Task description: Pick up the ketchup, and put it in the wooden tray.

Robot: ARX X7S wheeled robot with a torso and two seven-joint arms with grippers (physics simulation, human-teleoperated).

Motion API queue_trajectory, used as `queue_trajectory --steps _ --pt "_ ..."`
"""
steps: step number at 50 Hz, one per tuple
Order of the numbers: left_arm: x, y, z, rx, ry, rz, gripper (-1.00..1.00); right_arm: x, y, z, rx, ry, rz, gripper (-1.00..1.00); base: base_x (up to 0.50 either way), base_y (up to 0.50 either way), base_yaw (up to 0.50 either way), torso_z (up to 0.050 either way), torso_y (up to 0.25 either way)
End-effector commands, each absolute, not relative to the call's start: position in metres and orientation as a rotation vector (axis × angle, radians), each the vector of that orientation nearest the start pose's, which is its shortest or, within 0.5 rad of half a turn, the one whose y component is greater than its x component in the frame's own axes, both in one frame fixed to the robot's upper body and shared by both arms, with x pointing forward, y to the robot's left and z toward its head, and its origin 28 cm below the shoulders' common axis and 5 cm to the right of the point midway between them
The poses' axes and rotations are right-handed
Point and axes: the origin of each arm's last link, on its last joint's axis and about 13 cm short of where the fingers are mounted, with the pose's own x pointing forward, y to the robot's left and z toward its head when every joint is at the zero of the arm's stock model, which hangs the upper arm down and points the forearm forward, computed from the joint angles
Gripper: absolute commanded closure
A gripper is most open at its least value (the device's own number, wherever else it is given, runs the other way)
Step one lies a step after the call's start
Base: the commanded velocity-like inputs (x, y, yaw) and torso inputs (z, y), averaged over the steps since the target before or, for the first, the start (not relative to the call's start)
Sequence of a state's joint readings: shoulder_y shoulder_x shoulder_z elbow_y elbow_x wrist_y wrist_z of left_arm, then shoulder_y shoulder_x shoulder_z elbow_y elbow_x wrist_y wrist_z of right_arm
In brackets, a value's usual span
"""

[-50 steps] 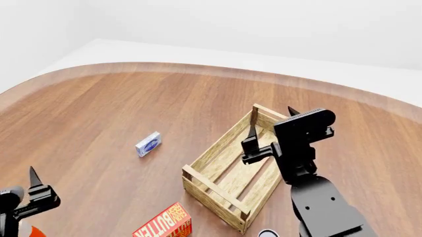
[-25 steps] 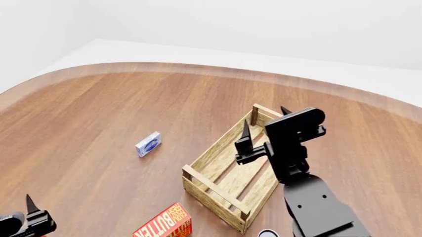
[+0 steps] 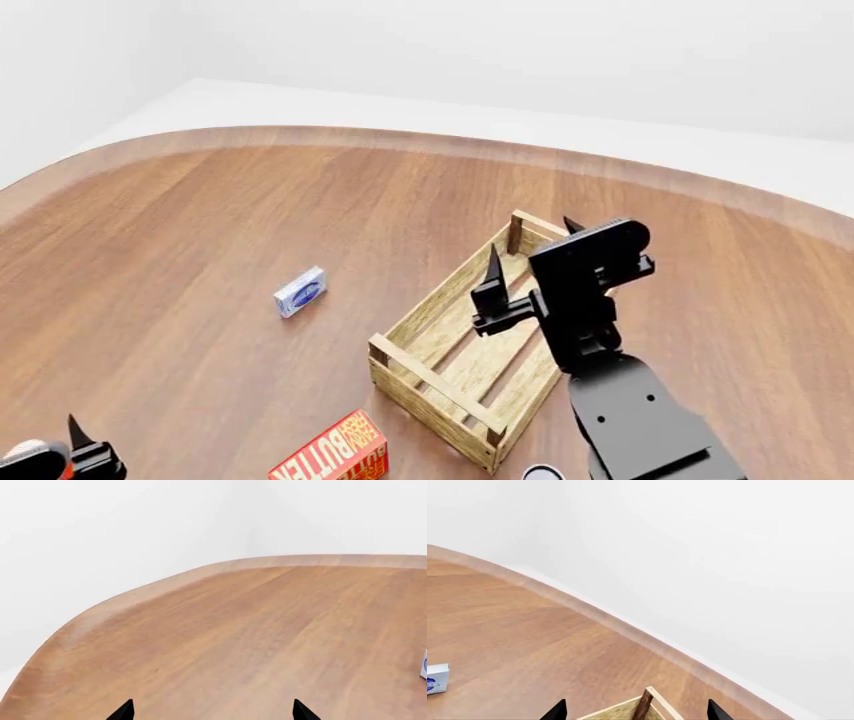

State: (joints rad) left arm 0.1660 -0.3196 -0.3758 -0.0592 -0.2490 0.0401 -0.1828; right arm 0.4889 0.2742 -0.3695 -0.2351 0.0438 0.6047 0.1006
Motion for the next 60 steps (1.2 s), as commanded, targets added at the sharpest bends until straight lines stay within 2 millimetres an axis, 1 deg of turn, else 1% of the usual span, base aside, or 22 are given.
queue_trajectory --steps 1,24,35,36,54,57,60 --pt "0.156 0.363 -0.003 0.112 0.099 0.577 -1.00 0.285 -0.095 0.131 -0.360 -0.074 0.146 -1.00 0.00 0.00 0.00 0.000 0.000" --pt "0.170 0.367 -0.029 0.132 0.168 0.619 -1.00 0.285 -0.096 0.129 -0.356 -0.069 0.137 -1.00 0.00 0.00 0.00 0.000 0.000" --pt "0.175 0.370 -0.043 0.112 0.240 0.631 -1.00 0.284 -0.097 0.129 -0.357 -0.068 0.128 -1.00 0.00 0.00 0.00 0.000 0.000" --pt "0.175 0.371 -0.044 0.108 0.243 0.633 1.00 0.284 -0.097 0.129 -0.357 -0.067 0.127 -1.00 0.00 0.00 0.00 0.000 0.000" --pt "0.181 0.373 -0.042 0.049 0.243 0.644 1.00 0.284 -0.098 0.128 -0.354 -0.067 0.121 -1.00 0.00 0.00 0.00 0.000 0.000" --pt "0.182 0.372 -0.038 0.050 0.223 0.641 1.00 0.284 -0.098 0.128 -0.353 -0.067 0.119 -1.00 0.00 0.00 0.00 0.000 0.000" --pt "0.184 0.371 -0.029 0.057 0.187 0.625 1.00 0.284 -0.099 0.129 -0.350 -0.070 0.116 -1.00 0.00 0.00 0.00 0.000 0.000"
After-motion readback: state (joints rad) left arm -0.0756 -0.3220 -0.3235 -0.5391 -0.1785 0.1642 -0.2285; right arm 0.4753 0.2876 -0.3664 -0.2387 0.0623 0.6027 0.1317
